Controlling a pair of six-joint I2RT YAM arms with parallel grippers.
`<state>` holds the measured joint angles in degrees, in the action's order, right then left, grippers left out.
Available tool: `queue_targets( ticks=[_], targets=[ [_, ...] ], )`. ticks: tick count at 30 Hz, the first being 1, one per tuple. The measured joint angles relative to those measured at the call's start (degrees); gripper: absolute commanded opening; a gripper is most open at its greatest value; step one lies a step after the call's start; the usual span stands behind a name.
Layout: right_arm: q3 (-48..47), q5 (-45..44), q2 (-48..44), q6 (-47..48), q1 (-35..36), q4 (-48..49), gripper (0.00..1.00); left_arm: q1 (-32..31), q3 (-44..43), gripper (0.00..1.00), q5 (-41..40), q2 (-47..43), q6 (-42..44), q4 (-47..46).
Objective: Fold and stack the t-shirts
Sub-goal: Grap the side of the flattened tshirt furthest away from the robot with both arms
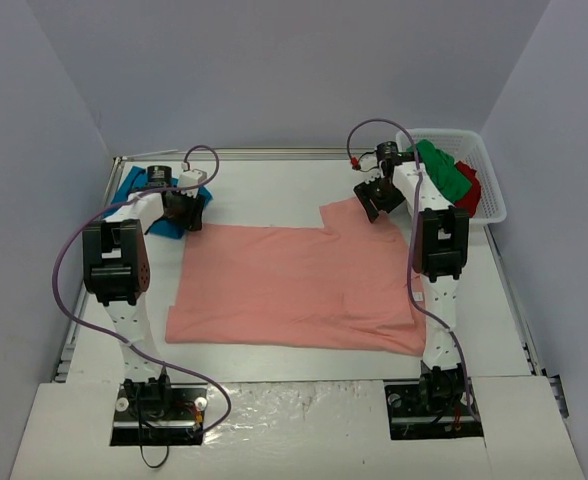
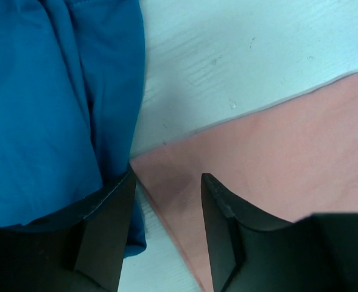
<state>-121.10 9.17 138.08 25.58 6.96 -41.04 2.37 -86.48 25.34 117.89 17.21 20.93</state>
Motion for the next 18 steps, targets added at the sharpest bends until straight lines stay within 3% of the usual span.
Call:
queue_targets(
  ticks=[8,12,18],
  targets=[
    [-1.5,-0.8,1.6,0.0,0.0,-0.5,0.56,-0.5,-5.0,0.24,0.3,4.1,0.5,3.1],
    [-4.1,-0.8,2.4,-0.5,0.0,-0.6,0.56,-1.1,-5.0,0.03,0.1,4.1,1.4,4.1],
    [-10.3,-0.7,5.2,-3.0,0.0,-0.8,0.56,-1.5,-5.6,0.02,0.1,4.1,1.6,5.9]
  ],
)
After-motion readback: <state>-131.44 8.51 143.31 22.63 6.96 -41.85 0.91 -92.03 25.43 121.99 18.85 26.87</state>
